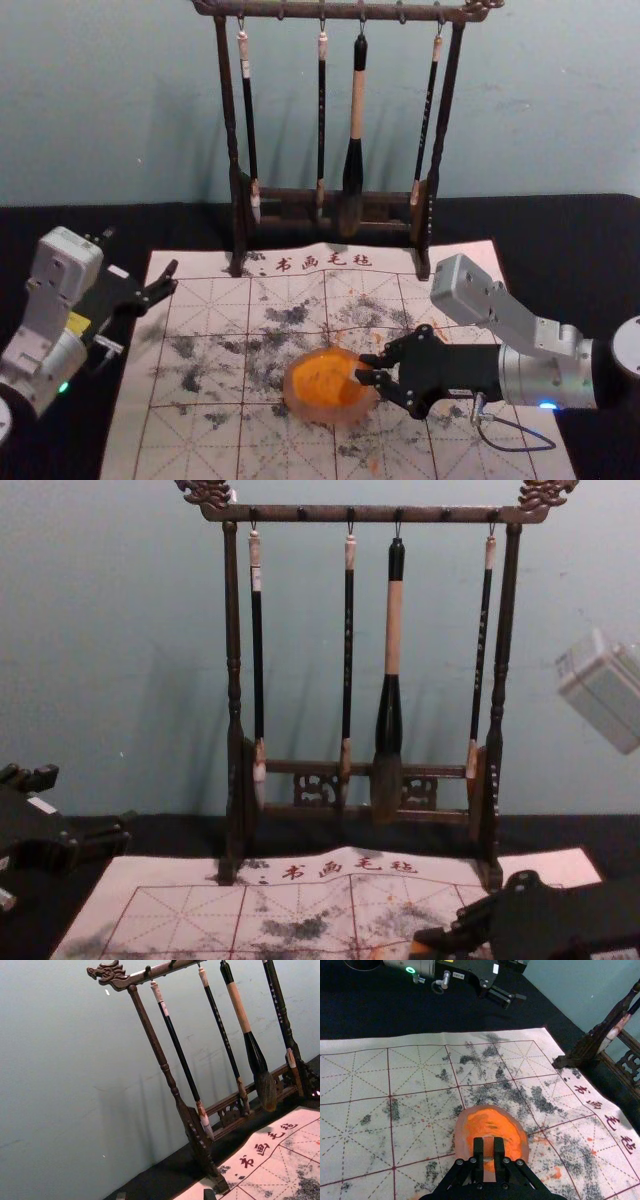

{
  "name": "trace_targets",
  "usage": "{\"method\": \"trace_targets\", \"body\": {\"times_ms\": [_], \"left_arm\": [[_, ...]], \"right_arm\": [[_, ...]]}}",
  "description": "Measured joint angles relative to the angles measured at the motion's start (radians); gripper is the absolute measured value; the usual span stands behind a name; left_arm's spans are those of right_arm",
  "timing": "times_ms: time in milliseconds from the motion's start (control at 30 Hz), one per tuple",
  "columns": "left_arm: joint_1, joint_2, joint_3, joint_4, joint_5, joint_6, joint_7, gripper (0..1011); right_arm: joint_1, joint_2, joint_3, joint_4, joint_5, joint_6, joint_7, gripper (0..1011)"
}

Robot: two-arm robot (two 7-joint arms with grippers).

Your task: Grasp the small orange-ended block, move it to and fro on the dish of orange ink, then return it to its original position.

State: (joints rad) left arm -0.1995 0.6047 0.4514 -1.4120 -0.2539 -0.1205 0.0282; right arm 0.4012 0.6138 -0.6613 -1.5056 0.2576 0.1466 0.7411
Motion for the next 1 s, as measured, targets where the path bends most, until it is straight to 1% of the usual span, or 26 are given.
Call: {"method": "trace_targets", "body": {"times_ms": [367,667,1000], "left_arm": [[0.000,0.000,0.000,0.000,0.000,0.000,0.000,1001],[0.000,0.000,0.000,0.000,0.000,0.000,0.000,1001],[0.000,0.000,0.000,0.000,0.000,0.000,0.000,1001]], "right_arm": [[0.024,-0.015,-0.021,0.020,-0.006,0.003,0.002,87],[0.053,-0.040,-0.036,0.049,-0.018,0.019,-0.005,88],[0.073,-0.052,-0.037,0.078,-0.034,0.034,-0.022,87]]}}
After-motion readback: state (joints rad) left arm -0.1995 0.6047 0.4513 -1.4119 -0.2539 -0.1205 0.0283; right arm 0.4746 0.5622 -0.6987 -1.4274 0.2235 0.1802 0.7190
